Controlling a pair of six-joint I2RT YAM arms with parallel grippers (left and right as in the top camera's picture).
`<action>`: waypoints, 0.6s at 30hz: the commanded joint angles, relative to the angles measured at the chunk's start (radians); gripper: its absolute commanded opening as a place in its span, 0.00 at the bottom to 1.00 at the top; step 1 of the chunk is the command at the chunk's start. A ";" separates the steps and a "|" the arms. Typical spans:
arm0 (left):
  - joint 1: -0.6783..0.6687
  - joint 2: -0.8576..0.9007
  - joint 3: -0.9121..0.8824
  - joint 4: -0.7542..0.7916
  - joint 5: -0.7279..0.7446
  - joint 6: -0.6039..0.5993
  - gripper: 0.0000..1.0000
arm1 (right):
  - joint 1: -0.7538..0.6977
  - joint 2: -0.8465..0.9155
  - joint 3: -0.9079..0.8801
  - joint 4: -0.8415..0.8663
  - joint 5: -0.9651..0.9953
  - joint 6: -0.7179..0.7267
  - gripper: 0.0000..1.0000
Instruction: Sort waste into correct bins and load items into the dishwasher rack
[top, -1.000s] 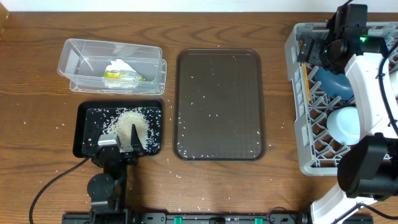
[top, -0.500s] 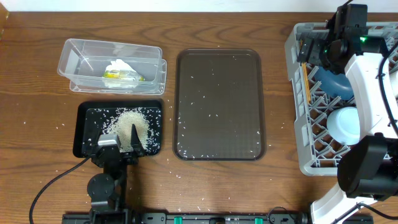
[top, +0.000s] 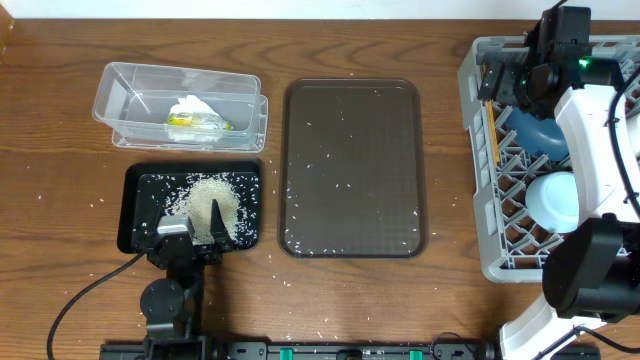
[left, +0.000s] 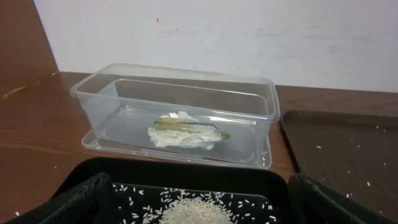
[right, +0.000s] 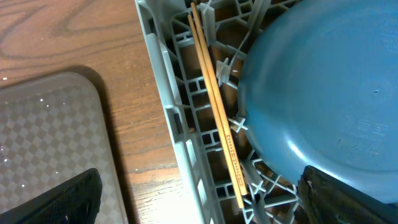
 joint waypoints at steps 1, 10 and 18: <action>0.005 -0.006 -0.014 -0.045 -0.013 0.006 0.92 | 0.000 -0.005 0.017 0.000 0.000 0.000 0.99; 0.005 -0.006 -0.014 -0.045 -0.013 0.006 0.92 | 0.005 -0.130 0.017 -0.001 0.000 0.000 0.99; 0.005 -0.006 -0.014 -0.045 -0.013 0.006 0.92 | 0.010 -0.345 0.017 -0.020 0.036 -0.013 0.99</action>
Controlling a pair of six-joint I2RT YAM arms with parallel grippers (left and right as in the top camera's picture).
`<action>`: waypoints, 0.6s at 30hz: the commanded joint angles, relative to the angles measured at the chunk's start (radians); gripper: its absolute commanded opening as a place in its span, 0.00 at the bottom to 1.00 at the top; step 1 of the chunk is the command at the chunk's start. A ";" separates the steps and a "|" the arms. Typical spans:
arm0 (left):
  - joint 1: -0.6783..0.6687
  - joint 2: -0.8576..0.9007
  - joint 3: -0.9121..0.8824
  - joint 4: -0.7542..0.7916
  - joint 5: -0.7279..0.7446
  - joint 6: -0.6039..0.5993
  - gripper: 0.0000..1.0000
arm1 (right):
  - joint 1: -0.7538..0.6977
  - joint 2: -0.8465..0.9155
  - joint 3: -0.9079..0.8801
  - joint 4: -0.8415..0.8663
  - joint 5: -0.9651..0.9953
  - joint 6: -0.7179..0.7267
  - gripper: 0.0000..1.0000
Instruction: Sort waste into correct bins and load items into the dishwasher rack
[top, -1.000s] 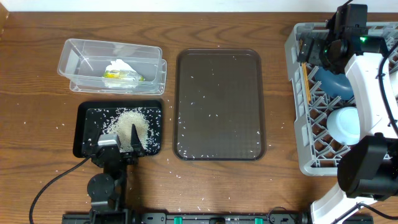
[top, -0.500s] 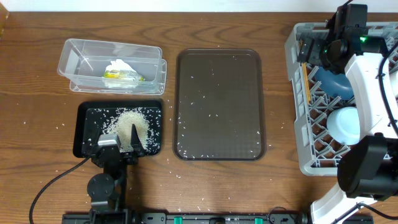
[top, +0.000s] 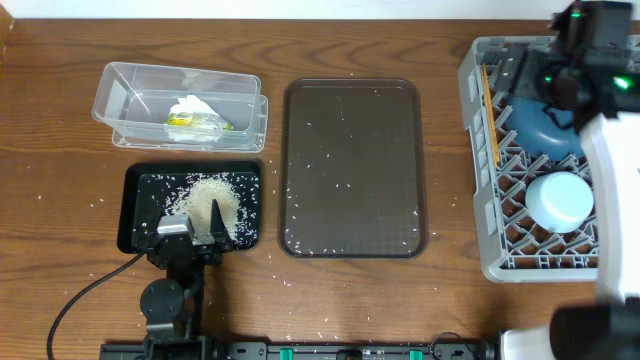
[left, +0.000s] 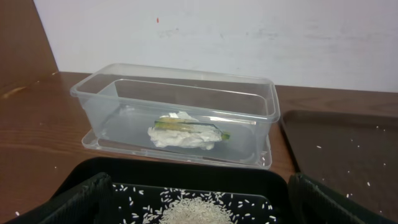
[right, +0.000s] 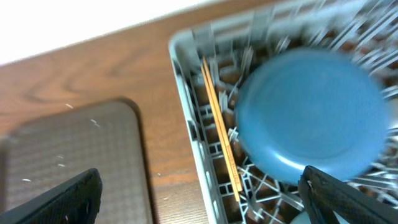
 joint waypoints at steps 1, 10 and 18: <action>0.005 -0.006 -0.014 -0.045 -0.013 0.006 0.93 | 0.009 -0.103 0.017 -0.004 0.042 -0.013 0.99; 0.005 -0.006 -0.014 -0.045 -0.013 0.006 0.92 | 0.074 -0.335 -0.231 0.137 0.049 -0.049 0.99; 0.005 -0.006 -0.014 -0.045 -0.013 0.006 0.92 | 0.116 -0.535 -0.753 0.533 0.016 -0.049 0.99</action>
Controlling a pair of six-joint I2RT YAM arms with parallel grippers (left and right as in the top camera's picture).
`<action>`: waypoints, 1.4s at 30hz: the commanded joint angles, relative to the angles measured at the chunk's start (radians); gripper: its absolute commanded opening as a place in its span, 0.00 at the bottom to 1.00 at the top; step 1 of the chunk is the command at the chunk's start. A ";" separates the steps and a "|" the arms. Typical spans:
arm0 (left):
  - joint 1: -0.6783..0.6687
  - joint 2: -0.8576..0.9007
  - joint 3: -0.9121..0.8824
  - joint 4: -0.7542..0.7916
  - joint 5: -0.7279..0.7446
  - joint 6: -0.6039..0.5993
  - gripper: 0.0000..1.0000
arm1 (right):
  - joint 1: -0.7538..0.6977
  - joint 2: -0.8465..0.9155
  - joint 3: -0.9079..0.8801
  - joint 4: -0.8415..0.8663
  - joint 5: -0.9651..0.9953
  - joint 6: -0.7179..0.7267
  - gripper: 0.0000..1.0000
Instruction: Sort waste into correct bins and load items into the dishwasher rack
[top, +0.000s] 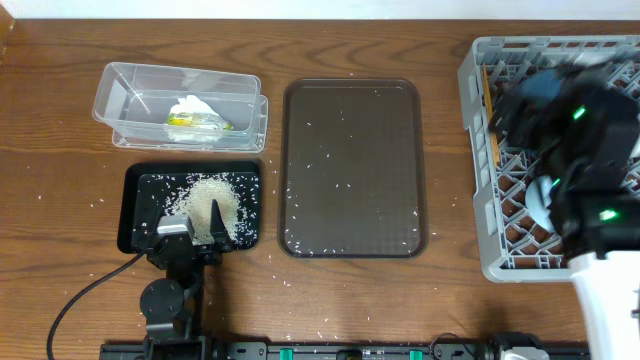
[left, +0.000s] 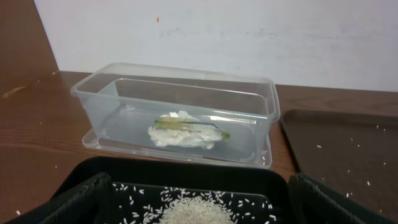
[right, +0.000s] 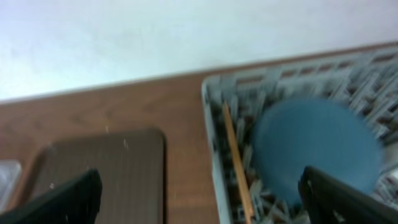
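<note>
The grey dishwasher rack stands at the right, holding wooden chopsticks, a blue bowl and a white cup. My right gripper is open and empty, raised above the rack's left side. Its arm shows as a blur in the overhead view. A clear bin holds a crumpled tissue and a green wrapper. Spilled rice lies in the black tray. My left gripper rests open over that tray's near edge.
A brown serving tray with scattered rice grains lies between the bins and the rack. Loose grains dot the wooden table. A white wall runs along the table's back edge.
My right gripper has risen and drawn back from the rack, so the bowl and chopsticks look smaller and the wall shows. It remains open. The left arm has not moved.
My right gripper was open close above the chopsticks and blue bowl in the rack. Then it was higher, with the whole bowl in view. Now it is higher still and farther back. The left gripper stayed open at the rice tray throughout.
</note>
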 joint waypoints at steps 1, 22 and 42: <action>0.005 -0.006 -0.018 -0.038 -0.012 0.007 0.92 | 0.016 -0.072 -0.183 0.104 -0.028 -0.011 0.99; 0.005 -0.006 -0.018 -0.039 -0.012 0.007 0.92 | 0.017 -0.619 -0.943 0.729 -0.172 -0.011 0.99; 0.005 -0.006 -0.018 -0.038 -0.012 0.007 0.93 | 0.022 -0.917 -1.033 0.595 -0.171 -0.053 0.99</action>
